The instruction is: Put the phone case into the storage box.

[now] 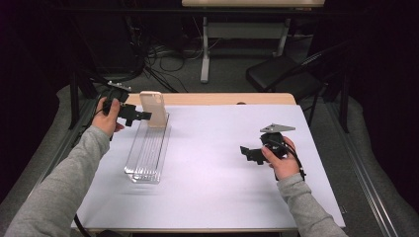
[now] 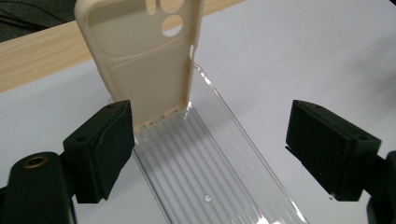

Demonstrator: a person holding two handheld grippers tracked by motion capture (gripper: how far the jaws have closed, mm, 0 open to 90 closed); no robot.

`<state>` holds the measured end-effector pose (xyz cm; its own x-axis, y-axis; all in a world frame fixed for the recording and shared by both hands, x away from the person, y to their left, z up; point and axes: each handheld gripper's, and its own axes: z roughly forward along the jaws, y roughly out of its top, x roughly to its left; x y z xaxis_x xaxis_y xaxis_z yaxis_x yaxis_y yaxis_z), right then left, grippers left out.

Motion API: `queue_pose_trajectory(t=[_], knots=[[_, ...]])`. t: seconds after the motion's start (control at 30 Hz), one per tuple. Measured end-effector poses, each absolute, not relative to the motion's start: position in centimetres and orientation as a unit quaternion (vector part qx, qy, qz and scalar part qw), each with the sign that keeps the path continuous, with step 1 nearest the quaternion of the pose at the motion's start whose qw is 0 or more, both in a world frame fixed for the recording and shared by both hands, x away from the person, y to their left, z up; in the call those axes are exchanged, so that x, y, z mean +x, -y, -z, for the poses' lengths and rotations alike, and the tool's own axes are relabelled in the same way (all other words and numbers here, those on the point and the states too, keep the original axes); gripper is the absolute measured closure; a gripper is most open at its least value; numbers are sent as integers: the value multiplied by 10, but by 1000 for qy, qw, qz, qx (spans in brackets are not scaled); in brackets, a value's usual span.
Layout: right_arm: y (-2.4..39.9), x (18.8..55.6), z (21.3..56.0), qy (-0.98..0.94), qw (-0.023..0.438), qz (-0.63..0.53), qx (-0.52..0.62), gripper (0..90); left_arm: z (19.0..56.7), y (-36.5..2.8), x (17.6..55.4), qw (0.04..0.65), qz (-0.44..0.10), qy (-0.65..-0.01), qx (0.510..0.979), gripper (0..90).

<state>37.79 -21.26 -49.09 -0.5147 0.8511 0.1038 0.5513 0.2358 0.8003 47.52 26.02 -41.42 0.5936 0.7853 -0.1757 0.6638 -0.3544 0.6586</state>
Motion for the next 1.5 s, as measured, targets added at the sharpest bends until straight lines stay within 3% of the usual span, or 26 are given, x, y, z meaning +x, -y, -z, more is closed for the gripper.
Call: queue_pose_trajectory(t=[1.5], knots=[[197, 364, 482, -785, 167, -411, 432, 58, 434, -191, 421, 382, -58, -398, 832, 158]])
